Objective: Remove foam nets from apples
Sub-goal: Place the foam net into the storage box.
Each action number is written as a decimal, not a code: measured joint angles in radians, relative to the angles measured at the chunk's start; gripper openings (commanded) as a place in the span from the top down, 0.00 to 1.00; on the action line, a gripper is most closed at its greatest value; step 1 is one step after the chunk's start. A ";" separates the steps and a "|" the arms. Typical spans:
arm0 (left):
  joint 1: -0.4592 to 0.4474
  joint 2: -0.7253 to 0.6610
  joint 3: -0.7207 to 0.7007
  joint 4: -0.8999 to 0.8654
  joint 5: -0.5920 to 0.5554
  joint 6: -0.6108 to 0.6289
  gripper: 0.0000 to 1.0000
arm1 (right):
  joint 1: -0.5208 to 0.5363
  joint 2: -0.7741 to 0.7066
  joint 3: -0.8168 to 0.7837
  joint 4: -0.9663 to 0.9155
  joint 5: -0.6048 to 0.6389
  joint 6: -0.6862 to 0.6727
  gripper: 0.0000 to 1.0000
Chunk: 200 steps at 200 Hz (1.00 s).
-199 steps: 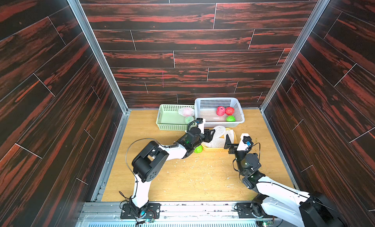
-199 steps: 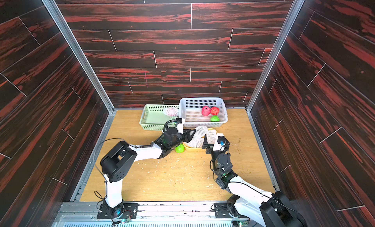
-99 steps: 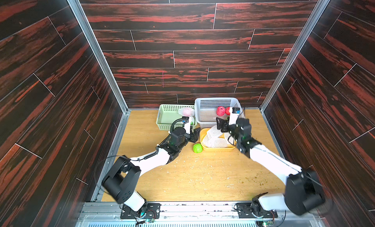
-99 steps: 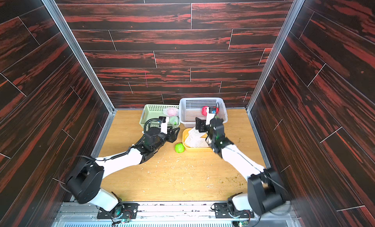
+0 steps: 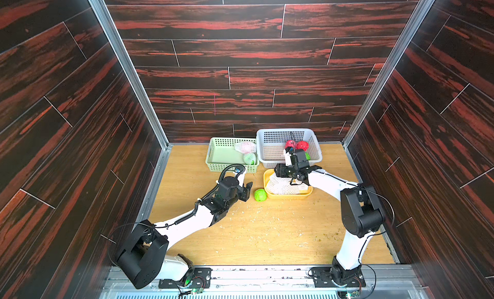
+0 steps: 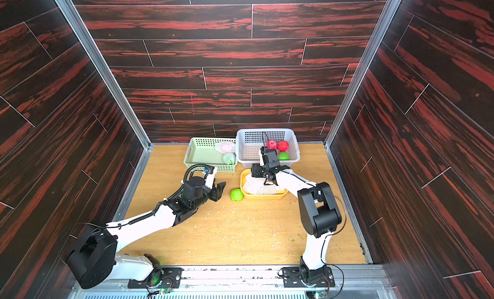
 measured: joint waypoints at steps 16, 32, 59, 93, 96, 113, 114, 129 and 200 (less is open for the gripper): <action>0.000 -0.004 0.000 -0.008 -0.012 0.018 0.41 | 0.018 0.027 -0.001 -0.009 0.016 0.001 0.32; 0.000 -0.005 0.000 -0.014 -0.026 0.028 0.40 | 0.029 0.051 -0.006 -0.010 0.024 0.001 0.31; 0.000 -0.005 0.000 -0.015 -0.044 0.035 0.40 | 0.032 0.065 -0.010 -0.017 0.041 0.000 0.27; 0.000 -0.006 -0.002 -0.012 -0.067 0.035 0.37 | 0.031 0.062 0.000 -0.030 0.045 -0.016 0.17; 0.000 -0.006 -0.003 -0.012 -0.069 0.035 0.37 | 0.031 0.062 0.003 -0.033 0.045 -0.018 0.16; 0.001 -0.019 -0.016 -0.013 -0.079 0.036 0.29 | 0.032 0.053 0.039 -0.076 0.037 -0.026 0.12; 0.001 -0.021 -0.017 -0.013 -0.079 0.034 0.28 | 0.032 0.053 0.040 -0.077 0.037 -0.026 0.12; 0.005 -0.043 -0.031 -0.013 -0.085 0.025 0.25 | 0.036 0.036 0.085 -0.113 0.037 -0.033 0.10; 0.060 -0.155 -0.070 -0.082 -0.098 -0.018 0.24 | 0.173 -0.048 0.240 -0.295 0.037 -0.133 0.08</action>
